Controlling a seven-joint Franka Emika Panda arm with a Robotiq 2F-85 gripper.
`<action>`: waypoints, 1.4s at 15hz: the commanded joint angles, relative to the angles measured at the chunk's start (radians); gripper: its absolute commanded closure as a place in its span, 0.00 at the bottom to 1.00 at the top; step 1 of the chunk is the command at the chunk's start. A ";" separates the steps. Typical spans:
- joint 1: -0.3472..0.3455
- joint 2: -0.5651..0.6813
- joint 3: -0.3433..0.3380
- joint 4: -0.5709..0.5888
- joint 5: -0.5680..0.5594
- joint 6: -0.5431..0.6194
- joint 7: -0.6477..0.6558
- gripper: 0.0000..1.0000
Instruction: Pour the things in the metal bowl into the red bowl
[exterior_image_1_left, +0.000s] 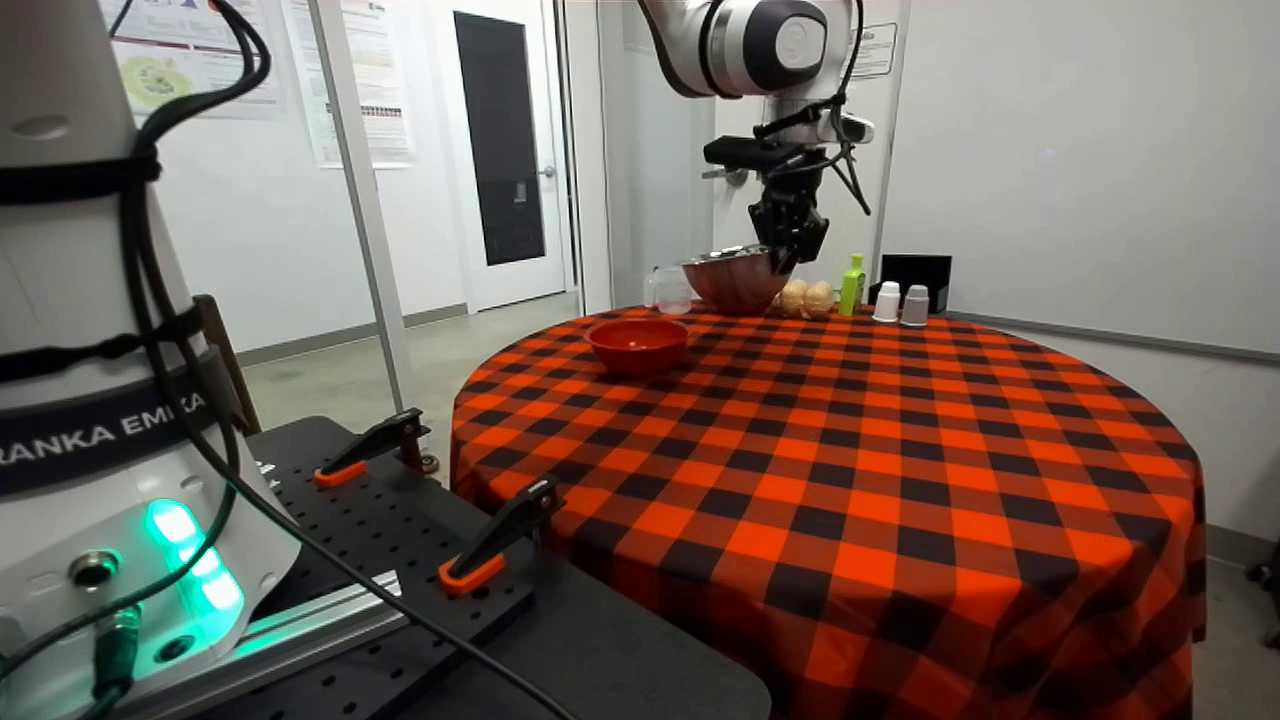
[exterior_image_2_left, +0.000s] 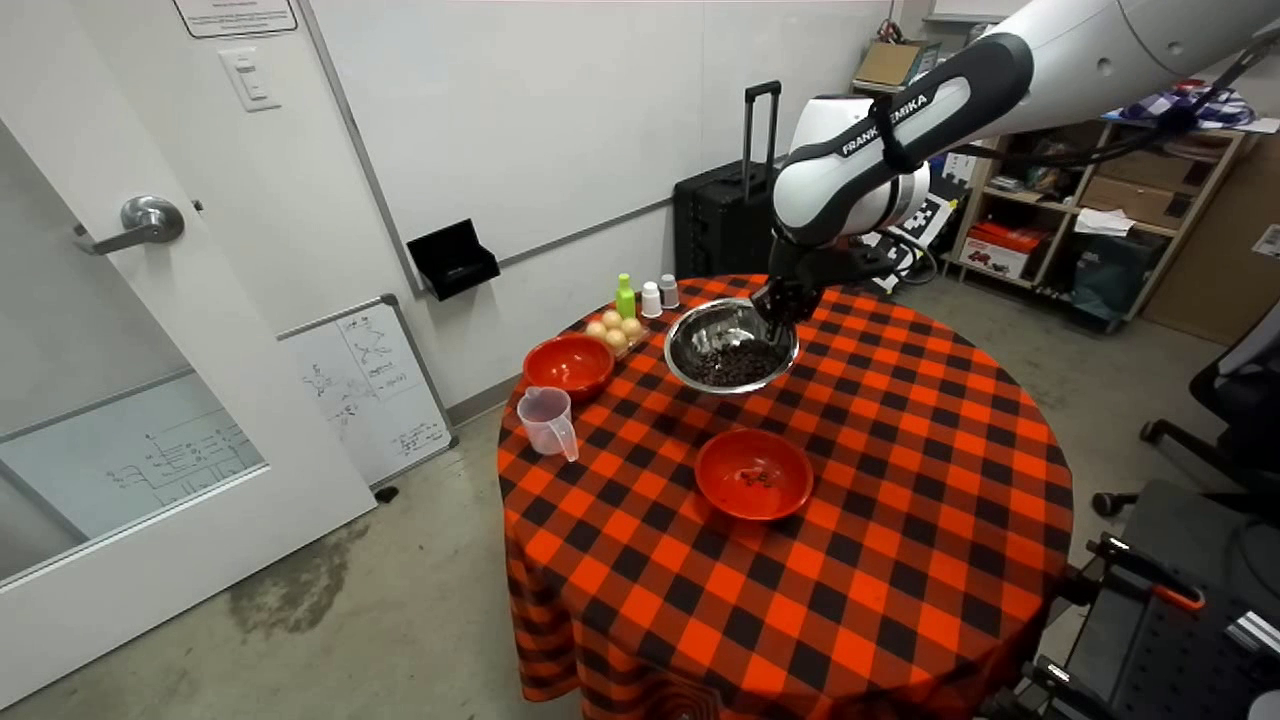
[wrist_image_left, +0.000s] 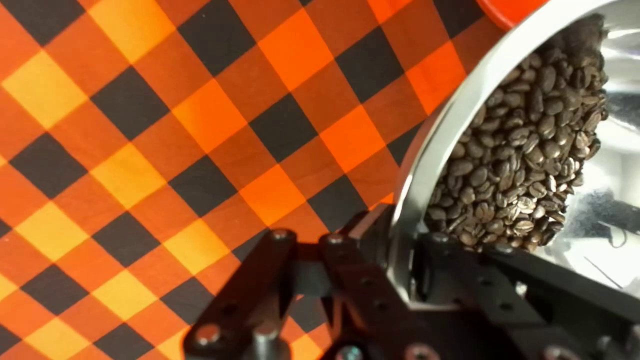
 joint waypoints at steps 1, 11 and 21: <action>0.012 -0.088 -0.007 -0.066 -0.040 -0.048 -0.073 0.98; 0.142 -0.198 -0.051 -0.176 -0.333 -0.052 -0.001 0.98; 0.234 -0.295 -0.078 -0.289 -0.639 -0.066 0.187 0.98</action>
